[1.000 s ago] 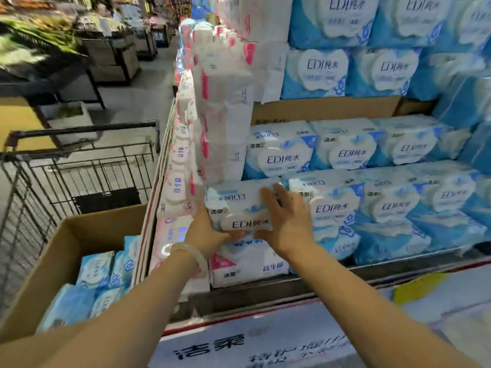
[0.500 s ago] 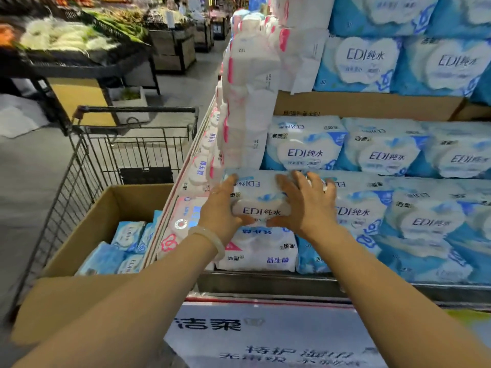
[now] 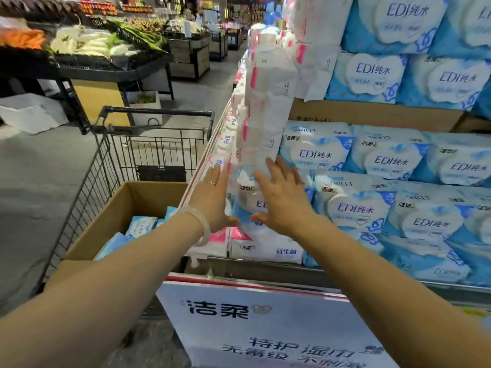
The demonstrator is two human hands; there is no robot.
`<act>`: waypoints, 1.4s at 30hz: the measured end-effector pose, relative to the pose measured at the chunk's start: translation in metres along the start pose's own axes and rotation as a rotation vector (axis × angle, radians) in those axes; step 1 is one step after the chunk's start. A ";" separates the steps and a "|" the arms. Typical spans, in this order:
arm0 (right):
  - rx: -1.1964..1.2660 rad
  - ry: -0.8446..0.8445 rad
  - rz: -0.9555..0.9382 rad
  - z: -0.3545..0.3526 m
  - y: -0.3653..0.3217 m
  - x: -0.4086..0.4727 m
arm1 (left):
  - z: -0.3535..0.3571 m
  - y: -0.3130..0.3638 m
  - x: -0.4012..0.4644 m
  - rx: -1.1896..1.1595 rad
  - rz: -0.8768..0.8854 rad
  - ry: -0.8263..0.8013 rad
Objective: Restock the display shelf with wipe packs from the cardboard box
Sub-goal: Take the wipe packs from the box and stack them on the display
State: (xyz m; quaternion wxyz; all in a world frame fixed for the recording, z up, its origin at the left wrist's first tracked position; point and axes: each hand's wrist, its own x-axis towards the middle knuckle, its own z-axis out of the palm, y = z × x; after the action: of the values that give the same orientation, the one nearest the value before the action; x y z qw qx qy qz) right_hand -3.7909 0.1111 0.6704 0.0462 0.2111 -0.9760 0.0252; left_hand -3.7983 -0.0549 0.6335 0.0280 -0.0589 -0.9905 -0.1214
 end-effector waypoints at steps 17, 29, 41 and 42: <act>0.084 -0.306 -0.314 0.092 -0.241 0.147 | -0.029 -0.280 -0.085 0.151 -0.459 -0.201; 0.090 -0.482 -0.225 0.173 -0.295 0.252 | 0.015 -0.391 -0.043 0.011 -0.537 -0.321; 0.239 -0.773 -0.148 0.347 -0.335 0.323 | 0.105 -0.494 0.053 -0.268 -0.527 -0.424; 0.254 -0.805 -0.154 0.363 -0.341 0.320 | 0.114 -0.501 0.058 -0.289 -0.522 -0.434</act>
State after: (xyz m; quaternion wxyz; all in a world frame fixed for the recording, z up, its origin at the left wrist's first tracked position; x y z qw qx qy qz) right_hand -3.9682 -0.3548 0.3523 -0.3629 0.2803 -0.8868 0.0573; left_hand -3.9225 -0.5030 0.4083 -0.2231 0.1681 -0.9277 -0.2476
